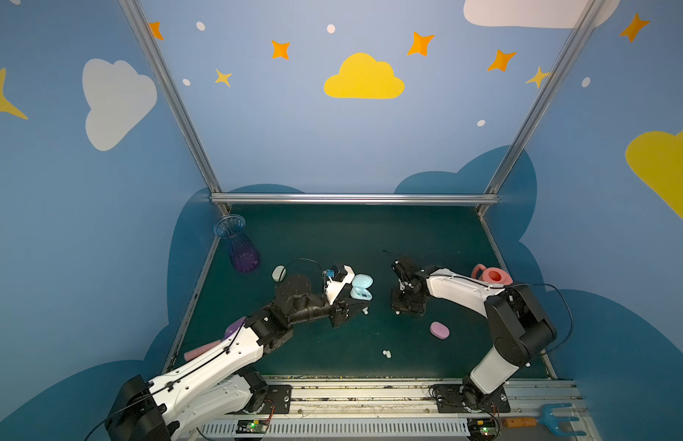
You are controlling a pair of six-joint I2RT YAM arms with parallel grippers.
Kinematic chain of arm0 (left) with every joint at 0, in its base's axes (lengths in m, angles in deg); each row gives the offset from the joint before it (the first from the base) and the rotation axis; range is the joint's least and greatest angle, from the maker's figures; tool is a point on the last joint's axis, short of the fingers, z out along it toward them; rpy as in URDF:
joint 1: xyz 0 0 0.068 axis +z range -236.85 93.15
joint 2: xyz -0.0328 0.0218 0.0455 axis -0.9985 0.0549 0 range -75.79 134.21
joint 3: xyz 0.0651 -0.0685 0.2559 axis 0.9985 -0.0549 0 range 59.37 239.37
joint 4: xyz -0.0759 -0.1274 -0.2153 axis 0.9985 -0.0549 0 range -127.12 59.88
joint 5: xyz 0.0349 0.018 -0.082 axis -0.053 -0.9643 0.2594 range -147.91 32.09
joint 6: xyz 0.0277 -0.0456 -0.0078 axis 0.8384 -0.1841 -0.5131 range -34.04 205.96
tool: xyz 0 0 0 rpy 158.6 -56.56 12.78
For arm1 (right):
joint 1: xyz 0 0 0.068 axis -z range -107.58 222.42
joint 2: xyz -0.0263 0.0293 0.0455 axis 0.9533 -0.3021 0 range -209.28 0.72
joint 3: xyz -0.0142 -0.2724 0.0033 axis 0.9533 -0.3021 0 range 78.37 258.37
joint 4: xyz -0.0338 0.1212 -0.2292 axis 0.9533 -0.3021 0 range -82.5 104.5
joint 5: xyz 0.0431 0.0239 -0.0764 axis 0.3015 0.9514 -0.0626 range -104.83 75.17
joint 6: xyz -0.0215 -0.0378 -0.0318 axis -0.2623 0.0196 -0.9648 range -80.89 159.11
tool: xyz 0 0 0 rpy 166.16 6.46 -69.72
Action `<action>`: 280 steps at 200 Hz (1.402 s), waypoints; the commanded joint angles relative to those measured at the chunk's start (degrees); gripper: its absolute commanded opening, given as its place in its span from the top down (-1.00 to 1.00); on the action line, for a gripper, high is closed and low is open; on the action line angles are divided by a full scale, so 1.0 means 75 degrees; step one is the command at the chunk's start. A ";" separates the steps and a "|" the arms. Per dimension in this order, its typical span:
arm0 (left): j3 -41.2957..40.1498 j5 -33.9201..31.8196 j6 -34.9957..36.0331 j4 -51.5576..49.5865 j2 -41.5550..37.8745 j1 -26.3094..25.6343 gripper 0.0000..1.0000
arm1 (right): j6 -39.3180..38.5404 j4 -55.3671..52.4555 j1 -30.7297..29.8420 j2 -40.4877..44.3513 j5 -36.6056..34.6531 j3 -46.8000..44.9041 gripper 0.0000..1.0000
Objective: Insert wireless bluetooth earbuds into charging case
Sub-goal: Pick up the wireless bluetooth earbud from the center of the table.
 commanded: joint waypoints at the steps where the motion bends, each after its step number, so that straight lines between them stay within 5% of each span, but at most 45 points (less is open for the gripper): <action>1: -0.0099 0.0000 -0.0035 0.0219 -0.0132 0.0037 0.66 | 0.0085 -0.0071 -0.0055 -0.0153 0.0042 0.0251 0.23; 280: -0.0143 -0.0039 -0.0053 0.0216 -0.0166 0.0022 0.67 | -0.0319 -0.0671 -0.0143 -0.0599 -0.0217 0.0583 0.66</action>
